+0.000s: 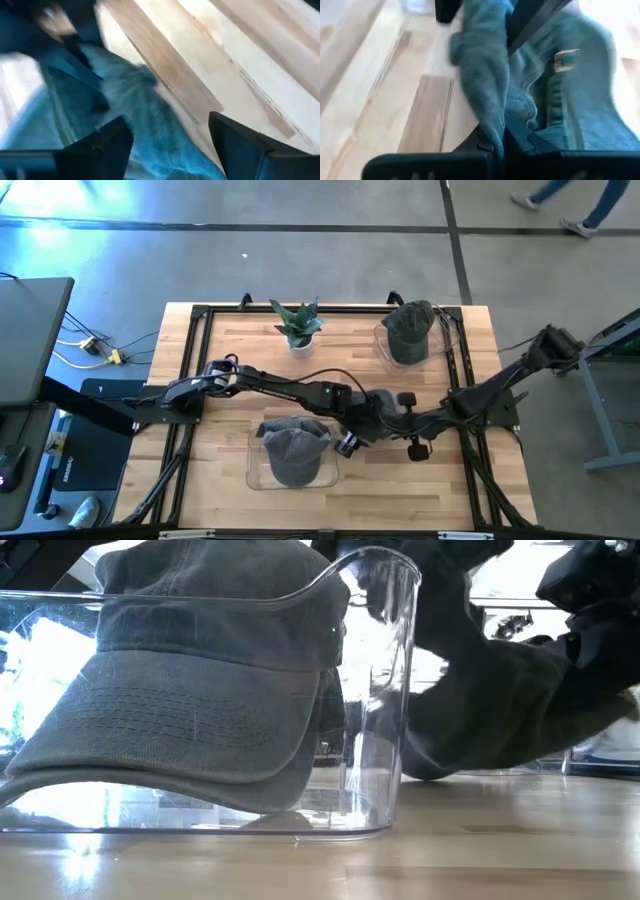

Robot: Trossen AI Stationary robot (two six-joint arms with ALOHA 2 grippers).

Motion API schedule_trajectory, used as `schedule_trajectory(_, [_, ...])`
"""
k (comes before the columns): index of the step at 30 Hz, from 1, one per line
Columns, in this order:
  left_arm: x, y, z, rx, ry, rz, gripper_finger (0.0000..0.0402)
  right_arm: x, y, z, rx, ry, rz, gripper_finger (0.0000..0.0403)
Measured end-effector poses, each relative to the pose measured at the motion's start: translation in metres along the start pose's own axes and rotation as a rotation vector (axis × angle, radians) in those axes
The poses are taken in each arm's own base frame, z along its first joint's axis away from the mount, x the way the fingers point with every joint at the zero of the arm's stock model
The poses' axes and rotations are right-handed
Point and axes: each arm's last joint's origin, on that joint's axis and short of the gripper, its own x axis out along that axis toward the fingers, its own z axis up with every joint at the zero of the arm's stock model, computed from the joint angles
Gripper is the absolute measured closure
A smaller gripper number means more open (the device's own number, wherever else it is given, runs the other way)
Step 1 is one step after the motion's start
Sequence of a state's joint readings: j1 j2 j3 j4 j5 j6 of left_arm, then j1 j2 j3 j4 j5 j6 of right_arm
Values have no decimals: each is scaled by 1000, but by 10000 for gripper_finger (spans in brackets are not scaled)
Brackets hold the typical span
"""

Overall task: Pick & Place hat
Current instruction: Put the dark green cap into the top transparent bin

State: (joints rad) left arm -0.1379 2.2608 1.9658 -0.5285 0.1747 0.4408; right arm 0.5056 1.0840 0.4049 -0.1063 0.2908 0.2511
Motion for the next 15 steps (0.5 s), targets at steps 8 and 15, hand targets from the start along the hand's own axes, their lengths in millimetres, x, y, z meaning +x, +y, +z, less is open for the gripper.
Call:
schedule_trajectory(8, [6,-3,-7,-3,1,-24,164,-21,-2,4,41,-88,13,398])
schedule_trajectory(15, [7,-3,0,-5,-141,-118,250,-21,-3,-1,58,-79,32,389])
